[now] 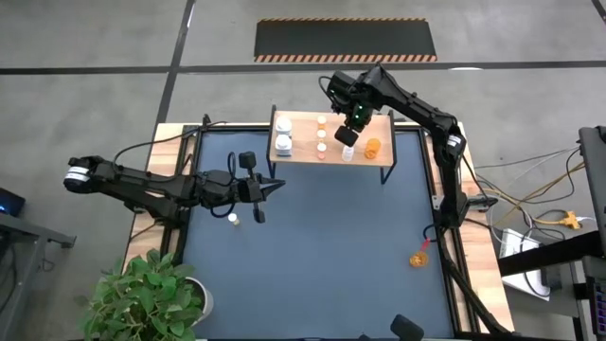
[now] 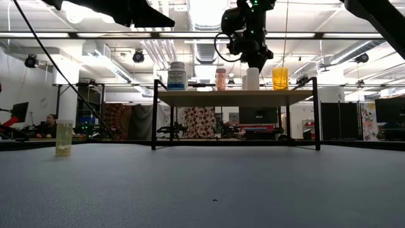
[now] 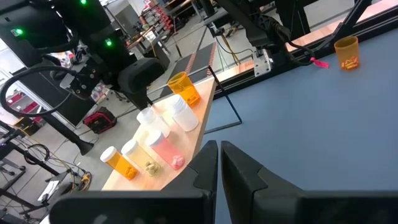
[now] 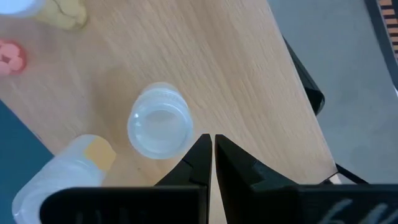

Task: Pick and place medicine bottles onto shelf by color
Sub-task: Put the orange pill bottle on the shelf

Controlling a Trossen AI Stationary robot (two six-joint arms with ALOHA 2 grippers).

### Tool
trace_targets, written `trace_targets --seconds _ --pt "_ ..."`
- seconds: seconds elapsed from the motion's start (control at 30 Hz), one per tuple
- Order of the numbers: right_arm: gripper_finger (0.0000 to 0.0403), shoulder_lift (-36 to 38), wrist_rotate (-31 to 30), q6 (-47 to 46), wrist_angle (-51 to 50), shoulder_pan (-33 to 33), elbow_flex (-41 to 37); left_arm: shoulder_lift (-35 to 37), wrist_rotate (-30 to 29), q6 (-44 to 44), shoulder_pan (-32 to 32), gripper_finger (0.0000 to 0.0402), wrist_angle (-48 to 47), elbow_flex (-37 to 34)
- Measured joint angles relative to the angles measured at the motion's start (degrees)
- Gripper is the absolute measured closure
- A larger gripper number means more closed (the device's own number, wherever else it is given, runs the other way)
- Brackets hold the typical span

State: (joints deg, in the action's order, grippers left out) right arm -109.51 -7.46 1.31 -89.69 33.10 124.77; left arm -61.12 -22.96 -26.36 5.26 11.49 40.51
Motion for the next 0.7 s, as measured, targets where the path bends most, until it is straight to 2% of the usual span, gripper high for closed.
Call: trace_targets --seconds 0.2,0.37,0.53,0.7 --pt "0.039 0.7 0.0 0.4 -0.2 0.0 0.5 0.0 0.0 0.0 0.0 0.04 0.0 0.0" --pt "0.039 4.0 -0.1 -0.1 -0.3 -1.2 0.6 0.0 0.0 0.0 0.0 0.04 0.0 0.0" --pt "0.039 9.0 -0.1 -1.6 1.2 -6.6 -0.7 0.0 0.0 0.0 0.0 0.04 0.0 0.0" --pt "0.039 15.5 -0.1 -4.1 5.7 -15.4 -5.9 0.0 0.0 0.0 0.0 0.04 0.0 0.0"
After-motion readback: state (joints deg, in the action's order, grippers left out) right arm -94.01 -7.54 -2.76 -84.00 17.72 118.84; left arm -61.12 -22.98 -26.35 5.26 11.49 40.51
